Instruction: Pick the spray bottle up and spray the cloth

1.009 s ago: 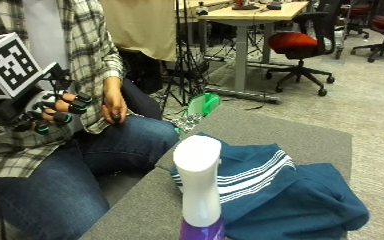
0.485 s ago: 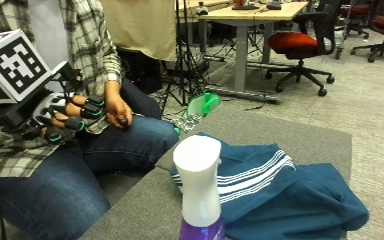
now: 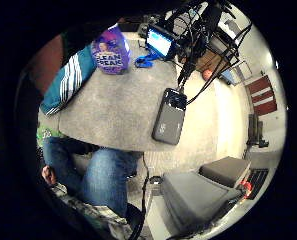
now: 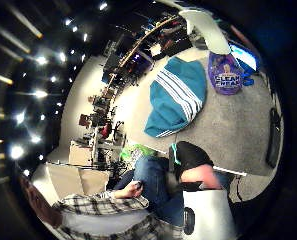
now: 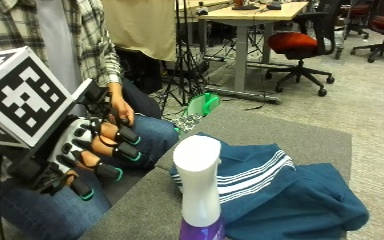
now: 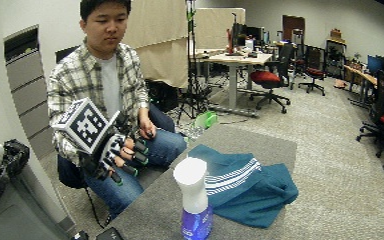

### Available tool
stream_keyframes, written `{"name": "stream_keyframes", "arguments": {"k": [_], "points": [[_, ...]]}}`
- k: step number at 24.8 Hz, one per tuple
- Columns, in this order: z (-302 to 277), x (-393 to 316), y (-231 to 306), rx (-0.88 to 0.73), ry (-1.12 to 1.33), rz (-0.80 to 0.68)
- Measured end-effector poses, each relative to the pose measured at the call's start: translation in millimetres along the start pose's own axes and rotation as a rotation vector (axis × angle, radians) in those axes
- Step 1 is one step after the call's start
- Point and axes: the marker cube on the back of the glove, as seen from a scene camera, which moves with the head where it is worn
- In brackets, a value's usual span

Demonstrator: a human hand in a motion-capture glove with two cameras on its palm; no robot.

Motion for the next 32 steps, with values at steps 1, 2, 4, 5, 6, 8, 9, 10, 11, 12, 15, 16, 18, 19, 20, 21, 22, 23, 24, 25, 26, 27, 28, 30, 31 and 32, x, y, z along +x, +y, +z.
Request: {"name": "stream_keyframes", "arguments": {"k": [1,2,4,5,6,8,9,10,11,12,15,16,18,19,20,21,22,23,24,25,26,27,28,30,31,32], "points": [[-0.5,5.1,-10.9,-0.003,0.001,0.008],[-0.4,9.4,-19.8,-0.006,0.002,0.015],[1.7,16.4,-33.2,-0.012,0.001,0.027],[3.1,19.8,-39.0,-0.016,-0.003,0.035],[4.6,23.3,-44.7,-0.021,-0.012,0.043],[7.8,30.9,-56.9,-0.029,-0.050,0.064],[9.7,34.8,-63.6,-0.031,-0.080,0.076],[11.8,38.6,-70.5,-0.031,-0.112,0.088],[13.9,42.1,-77.2,-0.030,-0.144,0.099],[15.8,45.2,-83.5,-0.026,-0.173,0.110],[20.1,51.4,-97.6,-0.018,-0.239,0.130],[21.4,52.3,-99.6,-0.015,-0.252,0.132],[24.1,53.3,-100.2,-0.009,-0.269,0.133],[25.4,53.8,-100.8,-0.007,-0.283,0.133],[27.0,54.5,-102.4,-0.002,-0.304,0.134],[28.9,55.5,-105.4,0.007,-0.334,0.136],[31.5,56.6,-109.5,0.021,-0.372,0.140],[34.8,57.8,-114.7,0.039,-0.416,0.145],[38.5,59.0,-120.8,0.061,-0.464,0.150],[42.2,59.9,-127.1,0.083,-0.513,0.155],[45.4,60.6,-133.1,0.101,-0.555,0.156],[47.9,61.0,-138.1,0.116,-0.589,0.154],[49.7,61.2,-142.3,0.126,-0.615,0.148],[52.0,61.2,-148.8,0.146,-0.650,0.131],[52.9,61.0,-151.5,0.158,-0.665,0.122],[53.8,60.9,-153.7,0.170,-0.680,0.113]]}}
